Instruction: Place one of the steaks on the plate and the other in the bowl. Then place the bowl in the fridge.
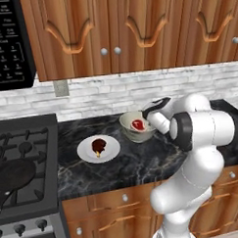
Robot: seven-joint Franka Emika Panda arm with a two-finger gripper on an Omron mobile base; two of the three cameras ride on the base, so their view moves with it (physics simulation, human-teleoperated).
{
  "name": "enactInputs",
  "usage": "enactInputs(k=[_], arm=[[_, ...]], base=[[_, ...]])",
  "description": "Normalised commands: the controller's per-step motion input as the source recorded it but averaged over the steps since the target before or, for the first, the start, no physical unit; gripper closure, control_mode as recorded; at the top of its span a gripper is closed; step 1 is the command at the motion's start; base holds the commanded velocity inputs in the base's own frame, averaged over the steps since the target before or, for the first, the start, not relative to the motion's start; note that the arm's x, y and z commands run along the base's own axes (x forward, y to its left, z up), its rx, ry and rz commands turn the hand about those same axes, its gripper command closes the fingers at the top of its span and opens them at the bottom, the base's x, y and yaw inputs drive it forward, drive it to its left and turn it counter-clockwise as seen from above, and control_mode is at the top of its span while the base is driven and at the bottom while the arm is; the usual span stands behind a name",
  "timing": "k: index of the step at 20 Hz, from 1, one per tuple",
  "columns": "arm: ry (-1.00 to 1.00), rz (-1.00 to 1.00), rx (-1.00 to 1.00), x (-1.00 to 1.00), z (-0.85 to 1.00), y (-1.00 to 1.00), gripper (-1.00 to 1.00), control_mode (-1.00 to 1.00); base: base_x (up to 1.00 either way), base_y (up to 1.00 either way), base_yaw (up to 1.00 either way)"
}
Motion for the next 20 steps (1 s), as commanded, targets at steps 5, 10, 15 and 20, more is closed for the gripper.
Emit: enactInputs(k=[5, 10, 15, 20], arm=[[0.01, 0.00, 0.00, 0.01, -0.17, 0.08, 1.00, -1.00], [0.00, 0.00, 0.00, -0.04, 0.00, 0.03, 1.00, -1.00], [0.00, 0.00, 0.00, -0.54, 0.22, 0.01, 1.00, -1.00], [-0.04, 0.01, 0.00, -0.62, 0.86, 0.00, 1.00, -1.00]], base=[[0.00, 0.00, 0.00], [0.00, 0.00, 0.00], [0.00, 0.00, 0.00], [0.00, 0.00, 0.00]])
